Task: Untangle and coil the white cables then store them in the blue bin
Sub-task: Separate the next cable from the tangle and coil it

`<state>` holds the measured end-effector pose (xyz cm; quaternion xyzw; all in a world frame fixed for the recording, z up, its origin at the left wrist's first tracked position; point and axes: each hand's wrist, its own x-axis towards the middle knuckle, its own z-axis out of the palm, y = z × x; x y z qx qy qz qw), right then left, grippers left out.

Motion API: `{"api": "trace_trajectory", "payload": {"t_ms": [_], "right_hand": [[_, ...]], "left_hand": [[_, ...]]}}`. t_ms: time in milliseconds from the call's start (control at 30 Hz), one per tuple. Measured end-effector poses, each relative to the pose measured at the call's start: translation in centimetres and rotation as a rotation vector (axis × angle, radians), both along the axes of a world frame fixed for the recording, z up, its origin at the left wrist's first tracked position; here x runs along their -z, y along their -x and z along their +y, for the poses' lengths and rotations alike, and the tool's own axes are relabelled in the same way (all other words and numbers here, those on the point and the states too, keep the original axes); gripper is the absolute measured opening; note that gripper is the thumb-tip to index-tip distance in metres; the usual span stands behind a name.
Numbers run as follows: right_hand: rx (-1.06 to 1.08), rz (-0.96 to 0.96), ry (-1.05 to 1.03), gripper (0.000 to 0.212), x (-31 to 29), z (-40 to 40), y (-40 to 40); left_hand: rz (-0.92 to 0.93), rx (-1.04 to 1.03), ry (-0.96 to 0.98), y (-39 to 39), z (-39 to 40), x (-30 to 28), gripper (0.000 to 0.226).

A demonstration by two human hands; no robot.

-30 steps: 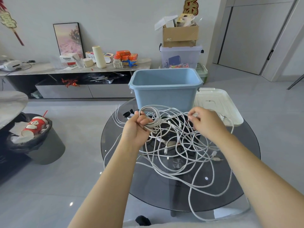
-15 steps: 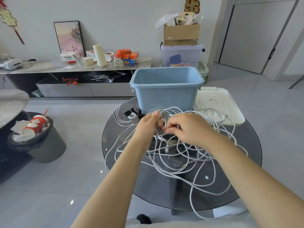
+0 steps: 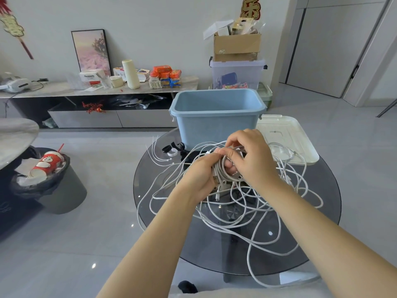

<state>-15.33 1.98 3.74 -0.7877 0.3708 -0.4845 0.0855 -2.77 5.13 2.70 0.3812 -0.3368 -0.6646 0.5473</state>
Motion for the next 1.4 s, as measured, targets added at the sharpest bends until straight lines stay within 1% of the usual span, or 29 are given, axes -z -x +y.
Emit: {"api": "trace_trajectory", "payload": {"t_ms": [67,167,267,300,400,433,467,533,567,633,700,767,800,867,900,967,1000,1033,1133,1233,1267,1300,1400], "right_hand": [[0.026,-0.067,0.003,0.016,0.3,0.3,-0.6],[0.018,-0.183,-0.103,0.013,0.6,0.5,-1.2],[0.004,-0.197,-0.224,0.017,0.7,0.4,-1.5],[-0.045,-0.190,-0.300,0.021,0.7,0.4,-1.4],[-0.214,-0.111,-0.707,0.034,0.2,0.4,-0.4],[-0.226,-0.058,-0.774,0.035,0.2,0.3,-0.1],[-0.224,-0.025,-0.797,0.037,0.2,0.3,0.0],[-0.212,-0.029,-0.799,0.045,0.2,0.1,0.0],[-0.202,-0.037,-0.795,0.045,0.1,0.2,-0.1],[-0.129,0.002,-0.740,0.036,0.1,0.1,-0.2],[-0.024,0.055,-0.624,0.026,0.2,0.0,-0.3],[0.057,0.003,-0.516,0.023,0.4,-0.2,-0.6],[0.093,-0.041,-0.477,0.024,0.5,-0.1,-0.8],[0.138,-0.121,-0.457,0.027,0.9,0.0,-1.2],[0.136,-0.154,-0.477,0.028,1.0,0.0,-1.5],[0.091,-0.181,-0.551,0.029,1.2,0.0,-1.8],[0.050,-0.190,-0.602,0.029,1.3,0.1,-1.9],[0.018,-0.214,-0.651,0.028,1.4,0.0,-2.0],[-0.009,-0.317,-0.740,0.027,1.5,0.0,-2.3],[-0.012,-0.338,-0.756,0.028,1.9,0.3,-3.1],[-0.007,-0.334,-0.748,0.028,1.9,0.5,-3.3],[0.002,-0.318,-0.725,0.029,2.0,0.6,-3.6],[0.071,-0.238,-0.619,0.031,2.0,0.8,-4.0]], "left_hand": [[0.092,-0.040,-0.045,0.3,0.1,-0.3,0.031],[0.185,-0.060,-0.072,0.6,0.2,-0.7,0.029],[0.274,-0.078,-0.076,0.1,0.1,-0.9,0.027],[0.271,-0.079,-0.079,-0.1,0.1,-1.0,0.025],[0.227,-0.034,-0.095,-0.8,0.2,-1.2,0.020],[0.184,-0.006,-0.104,-1.0,0.4,-1.3,0.022],[0.129,0.024,-0.106,-1.1,0.6,-1.4,0.026],[-0.031,0.058,-0.083,-1.0,0.7,-1.4,0.029],[-0.116,0.060,-0.061,-0.9,0.6,-1.3,0.028],[-0.232,0.052,-0.022,-0.8,0.5,-1.1,0.023],[-0.290,0.054,0.008,-0.8,0.5,-0.9,0.021],[-0.418,0.039,0.024,-1.0,0.3,-0.4,0.024],[-0.530,0.017,0.026,-1.0,0.4,-0.4,0.029],[-0.701,-0.026,0.034,-0.5,0.4,-0.2,0.034],[-0.743,-0.059,0.035,-0.3,0.3,0.1,0.029],[-0.813,-0.166,0.033,0.2,0.3,0.1,0.010],[-0.836,-0.218,0.027,0.1,0.1,0.1,0.006],[-0.814,-0.250,0.031,0.0,0.0,0.3,0.009],[-0.610,-0.314,-0.013,0.3,0.0,0.2,0.015],[-0.298,-0.448,-0.086,0.7,0.0,0.0,0.022],[-0.223,-0.483,-0.101,0.8,0.1,-0.2,0.027],[-0.182,-0.513,-0.118,0.7,0.0,-0.2,0.031],[-0.193,-0.551,-0.151,0.7,0.1,-0.2,0.039]]}}
